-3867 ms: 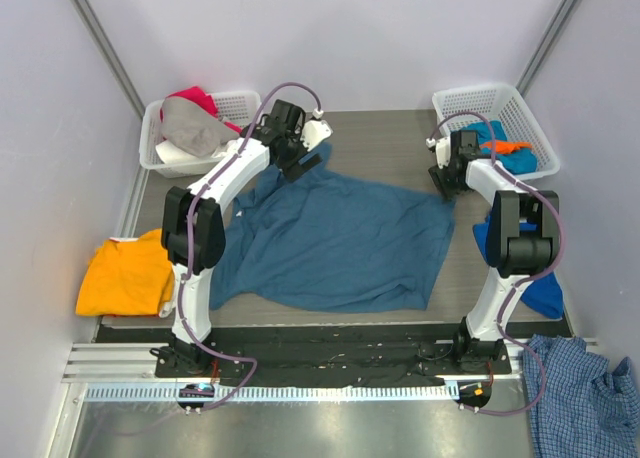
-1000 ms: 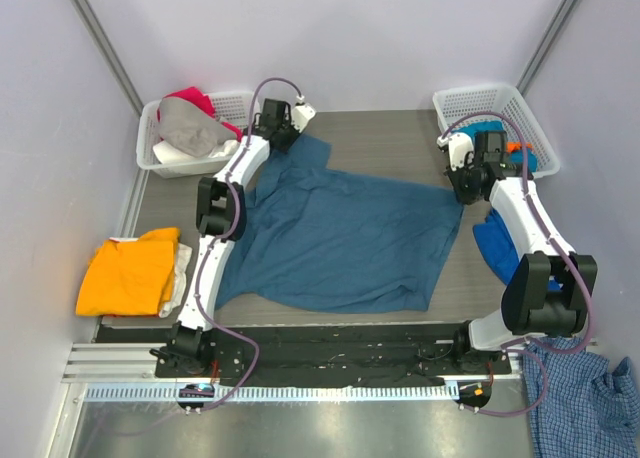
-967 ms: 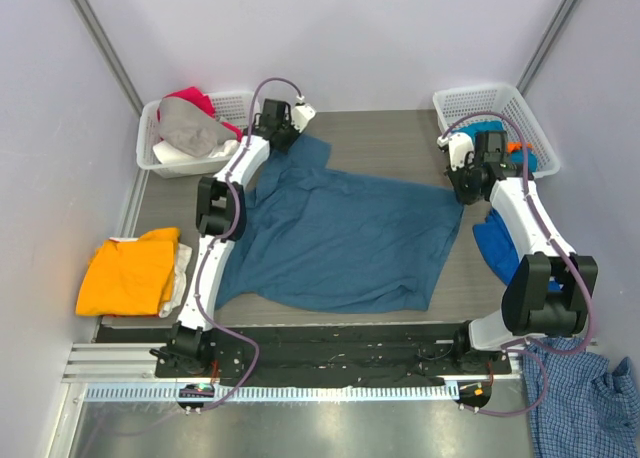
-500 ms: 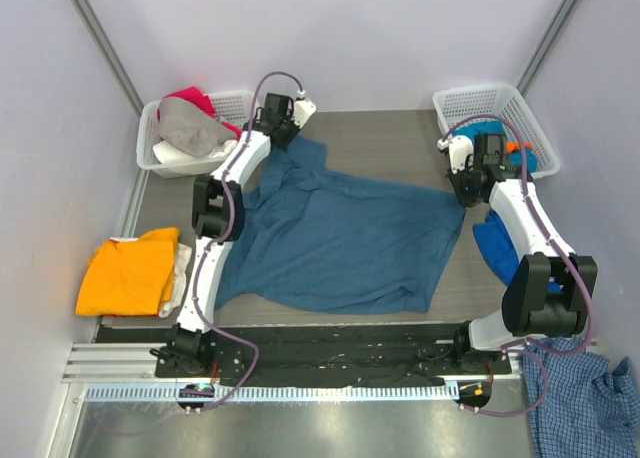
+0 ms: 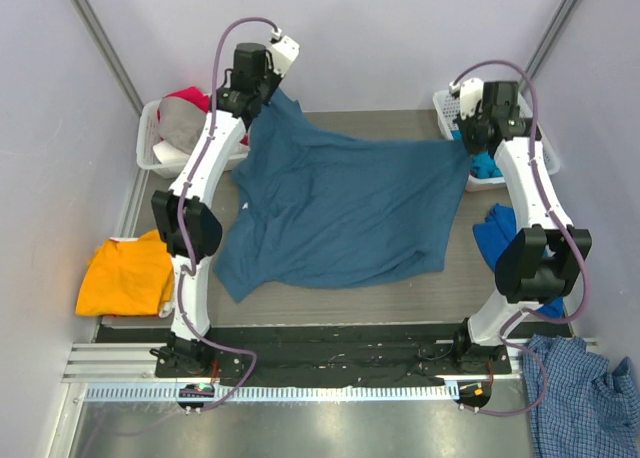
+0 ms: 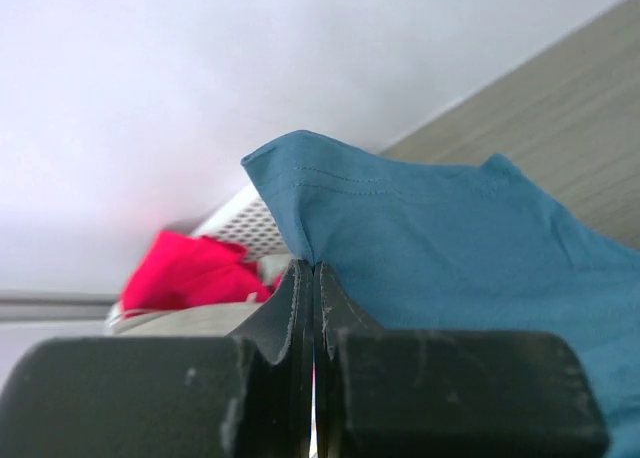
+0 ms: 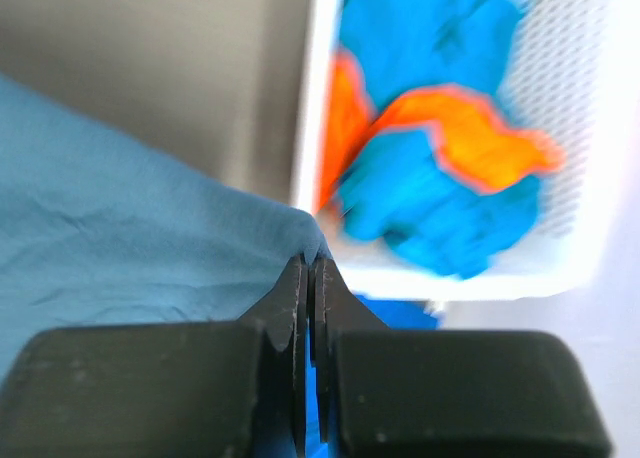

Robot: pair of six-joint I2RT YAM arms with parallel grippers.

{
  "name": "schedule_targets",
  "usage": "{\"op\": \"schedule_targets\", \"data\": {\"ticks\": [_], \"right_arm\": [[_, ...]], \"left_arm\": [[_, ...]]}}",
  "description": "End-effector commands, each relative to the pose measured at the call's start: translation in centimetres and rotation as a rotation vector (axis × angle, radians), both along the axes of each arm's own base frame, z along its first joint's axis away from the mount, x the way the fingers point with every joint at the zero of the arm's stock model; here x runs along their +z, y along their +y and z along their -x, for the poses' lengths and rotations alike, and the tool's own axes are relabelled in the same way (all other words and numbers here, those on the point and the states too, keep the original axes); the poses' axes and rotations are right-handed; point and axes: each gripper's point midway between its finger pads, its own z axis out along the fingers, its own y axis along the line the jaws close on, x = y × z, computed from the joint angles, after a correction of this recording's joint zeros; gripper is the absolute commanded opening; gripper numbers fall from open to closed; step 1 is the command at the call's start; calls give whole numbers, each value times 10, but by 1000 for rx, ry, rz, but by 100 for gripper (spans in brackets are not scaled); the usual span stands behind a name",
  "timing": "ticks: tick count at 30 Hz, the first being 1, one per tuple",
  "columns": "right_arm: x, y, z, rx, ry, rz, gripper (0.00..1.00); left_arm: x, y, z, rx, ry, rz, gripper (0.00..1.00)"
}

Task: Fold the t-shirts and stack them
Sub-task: Flatten out the tshirt

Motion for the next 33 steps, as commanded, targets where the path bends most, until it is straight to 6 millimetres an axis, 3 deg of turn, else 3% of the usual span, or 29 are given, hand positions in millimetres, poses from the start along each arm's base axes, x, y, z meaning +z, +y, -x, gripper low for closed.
{"op": "schedule_targets", "data": {"ticks": [1,2,3,5,6,7,9,10,11,12,13,14,15,16,17,20,21,24,27,29,33], "right_arm": [[87,-16,-22,-82,-185,51,1],[94,-16,-19,-87,-185,51,1],[119,-16,-19,-89,-235,52,1],[129,-9,-5,-54,-215,29,1],[136,-6,2,-40,-218,25,1],[150,0,16,-12,-240,10,1],[154,2,41,21,-223,28,1],[156,3,62,30,-227,41,1],[158,3,78,44,-224,59,1],[145,2,90,71,-188,90,1],[146,2,101,83,-194,107,1],[164,-1,126,76,-255,137,1],[160,-3,136,76,-249,155,1],[167,-5,148,77,-274,182,1],[183,-8,167,60,-330,203,1],[204,-8,192,38,-414,208,1],[215,-6,205,33,-463,201,1],[239,-7,217,-6,-562,180,1],[253,-11,213,-50,-618,167,1],[258,-17,199,-85,-623,172,1],[248,-29,155,-138,-586,200,1]], "left_arm": [[92,27,34,98,-155,34,0],[108,33,43,114,-174,36,0],[132,38,57,118,-210,51,0],[151,44,79,119,-210,65,0],[176,48,101,105,-243,92,0],[182,49,113,94,-241,106,0],[183,47,142,61,-203,113,0],[206,54,173,52,-244,128,0],[195,50,185,34,-208,117,0],[198,50,199,23,-213,120,0],[221,59,232,16,-266,143,0],[215,58,243,-1,-249,142,0],[225,64,259,-5,-277,159,0],[241,73,284,-7,-328,183,0],[244,78,296,-10,-343,185,0],[261,94,332,-16,-426,192,0],[263,96,338,-19,-438,197,0],[273,106,351,5,-486,230,0],[286,113,347,51,-536,251,0],[295,114,338,72,-575,244,0],[298,119,293,179,-630,172,0]]}}
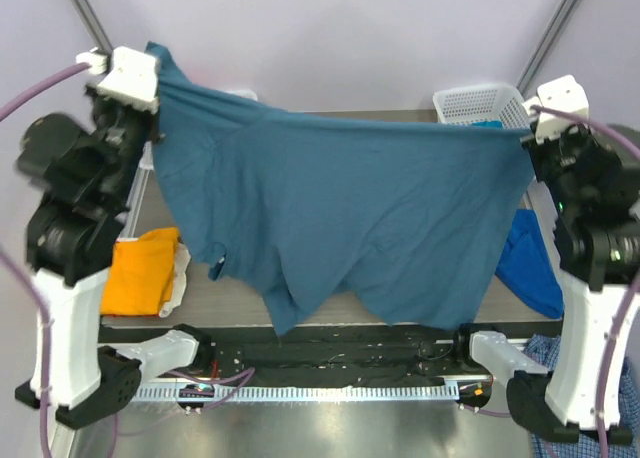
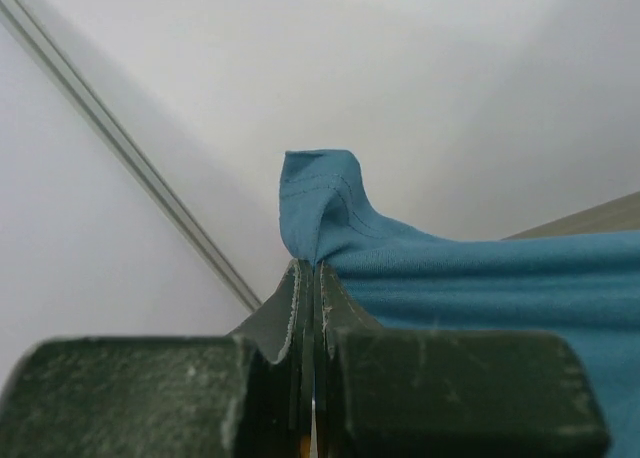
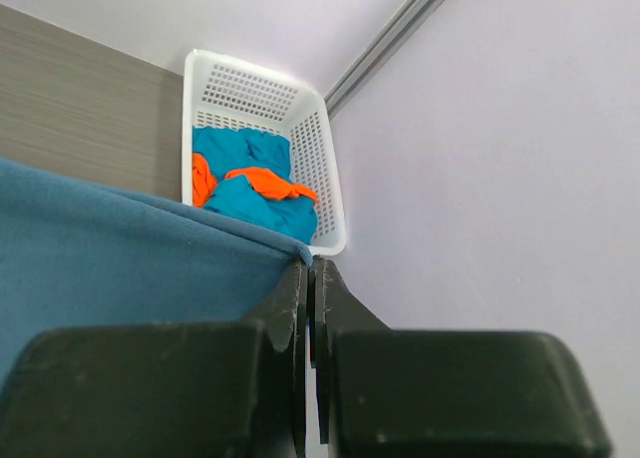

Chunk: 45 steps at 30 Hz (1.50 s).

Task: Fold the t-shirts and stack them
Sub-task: Flatten out the tshirt

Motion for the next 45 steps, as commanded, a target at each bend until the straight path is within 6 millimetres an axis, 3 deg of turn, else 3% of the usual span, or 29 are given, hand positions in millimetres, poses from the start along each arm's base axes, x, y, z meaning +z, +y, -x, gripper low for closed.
{"op": "schedule_targets", "data": {"ticks": [1,3,4,5,6,7,8,9,10,11,12,13,14,16,19,21,23,24,25,27,28,29,30,31,32,36,37,41,45], "right_arm": [[-5,-28,-60,-149,4,8,1],[-9,-33,-93,-173,0,-5,1],[-11,-35,-106,-186,0,-10,1],[-16,-38,-129,-202,6,-15,1],[-5,-41,-138,-221,-26,-26,1],[-1,-43,-148,-233,-41,-41,1],[-11,-46,-169,-247,-14,-46,1],[10,-47,-171,-253,-63,-52,1],[16,-48,-175,-255,-72,-50,1],[16,-49,-179,-257,-59,-45,1],[31,-50,-183,-262,-92,-46,1],[36,-50,-183,-263,-95,-44,1],[39,-50,-180,-261,-87,-41,1],[61,-49,-168,-259,-137,-44,1],[76,-47,-146,-246,-170,-35,1],[75,-46,-137,-243,-161,-33,1],[82,-44,-115,-235,-179,-34,1],[73,-43,-113,-231,-154,-30,1],[83,-42,-94,-229,-185,-30,1],[73,-40,-83,-223,-165,-26,1],[73,-39,-75,-218,-166,-27,1],[76,-35,-56,-203,-179,-29,1],[69,-34,-51,-195,-161,-30,1],[67,-32,-43,-190,-161,-36,1],[72,-28,-23,-170,-184,-42,1],[71,-19,15,-136,-215,-67,1],[69,-17,21,-129,-209,-75,1],[81,-16,43,-127,-254,-83,1],[86,-23,28,-166,-266,-91,1]], "left_arm": [[7,8,-78,207,-71,-38,0],[8,10,-109,244,-69,-24,0],[-16,9,-154,285,-3,-39,0],[8,13,-163,307,-52,-3,0],[11,16,-178,328,-57,11,0],[14,18,-208,373,-72,18,0],[20,19,-216,394,-93,10,0],[27,19,-222,410,-120,7,0],[45,21,-217,430,-184,8,0],[41,17,-225,428,-188,-2,0],[47,16,-221,420,-204,-5,0],[36,11,-231,413,-191,-11,0],[58,18,-202,403,-240,15,0],[54,17,-196,388,-243,31,0],[82,25,-148,347,-293,86,0],[99,31,-116,324,-320,113,0],[103,34,-100,311,-324,129,0],[112,39,-78,303,-343,136,0],[108,40,-74,299,-332,136,0],[108,41,-57,274,-330,144,0],[110,45,-37,264,-340,154,0],[109,45,-29,249,-337,160,0],[102,43,-24,227,-317,163,0],[100,43,-5,194,-319,169,0],[96,41,1,173,-311,170,0],[77,40,34,108,-283,173,0],[78,42,50,93,-298,175,0],[75,49,60,117,-305,168,0],[84,54,43,172,-328,176,0]]}}
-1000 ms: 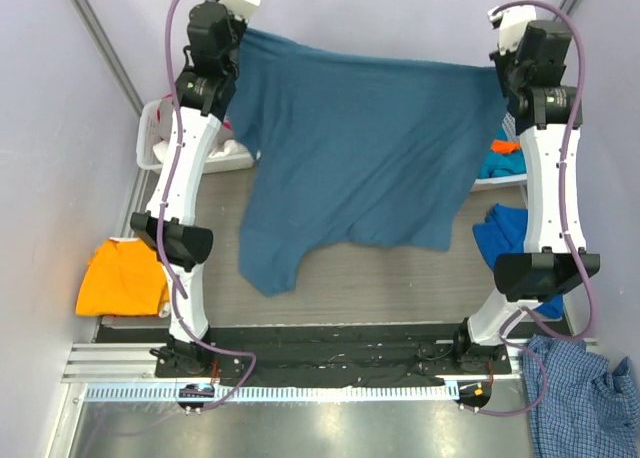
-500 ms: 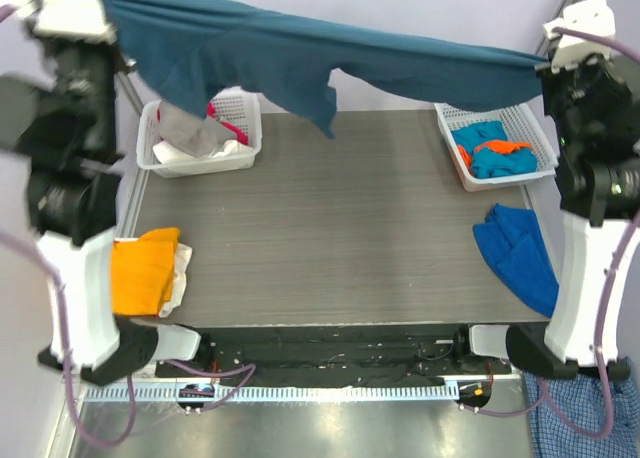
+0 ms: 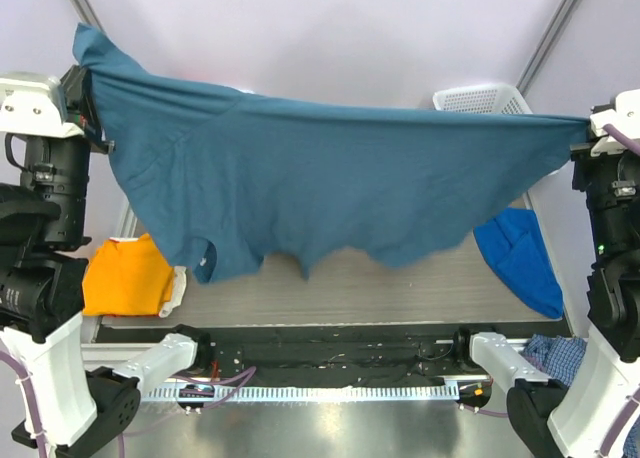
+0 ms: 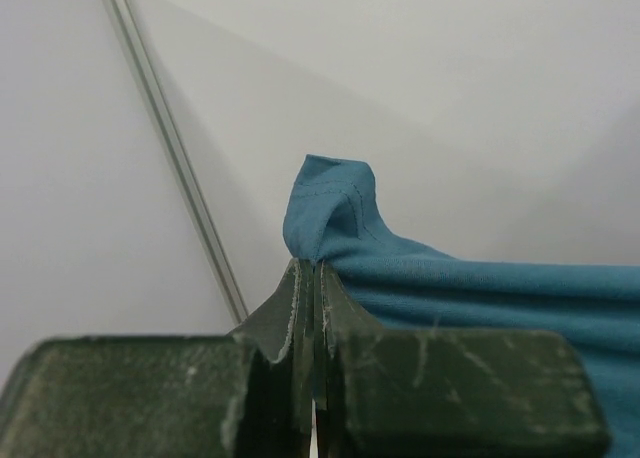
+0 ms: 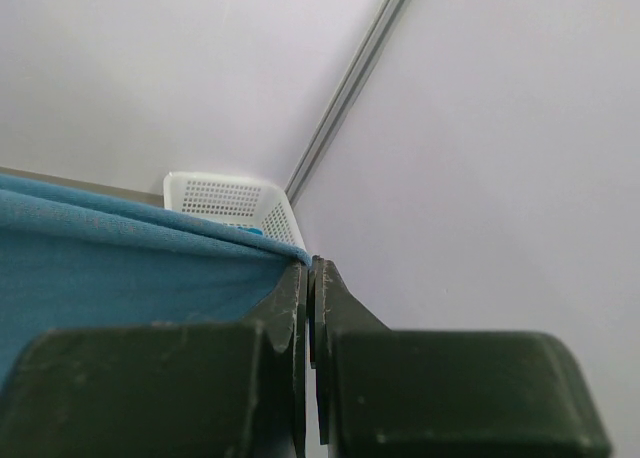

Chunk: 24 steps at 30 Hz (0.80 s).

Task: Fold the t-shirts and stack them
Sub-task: Flatten out the tshirt

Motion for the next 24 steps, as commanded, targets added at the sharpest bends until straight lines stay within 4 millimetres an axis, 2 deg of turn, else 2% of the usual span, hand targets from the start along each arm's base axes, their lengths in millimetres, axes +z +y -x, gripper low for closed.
{"op": "schedule_targets", "data": {"ticks": [1,2,3,4,6,7,8,9,10,11,12,13,14,15,16,17,19,21,22,23,24], "right_arm": [[5,-22,-24,-123,-5,-27,1],[6,-24,-30,-131,-10,-34,1],[12,-27,-37,-147,-30,-36,1],[9,-29,-52,-155,-17,-38,1],[11,-33,-73,-175,-21,-43,1],[6,-36,-97,-184,7,-45,1],[4,-38,-109,-192,16,-43,1],[7,-39,-120,-196,0,-45,1],[0,-42,-144,-203,22,-46,1],[1,-42,-156,-203,16,-48,1],[2,-43,-170,-204,8,-51,1],[21,-45,-170,-214,-43,-55,1],[9,-49,-199,-225,-9,-60,1],[14,-51,-205,-233,-19,-60,1],[38,-52,-199,-240,-84,-65,1],[30,-54,-217,-250,-65,-64,1],[47,-56,-212,-258,-109,-62,1],[53,-55,-205,-254,-122,-60,1],[50,-54,-205,-251,-113,-60,1],[50,-53,-202,-248,-112,-61,1],[60,-52,-186,-244,-141,-63,1]], "left_arm": [[21,22,-13,140,-65,47,0],[20,20,-37,171,-49,48,0],[28,22,-40,187,-67,56,0],[29,21,-54,203,-64,57,0],[33,17,-93,249,-59,54,0],[33,15,-108,258,-55,54,0],[48,20,-109,277,-97,72,0],[29,9,-158,292,-41,42,0],[31,8,-172,306,-54,40,0],[45,12,-177,324,-98,54,0],[22,3,-223,345,-47,2,0],[23,1,-236,364,-70,-5,0],[36,4,-234,383,-121,3,0],[33,3,-243,400,-128,-11,0],[32,0,-252,401,-154,-5,0],[27,-2,-259,399,-148,-11,0],[37,1,-247,383,-200,31,0],[44,1,-235,360,-220,53,0],[57,4,-216,349,-250,69,0],[60,5,-211,341,-251,74,0],[63,5,-204,335,-254,73,0]]}}
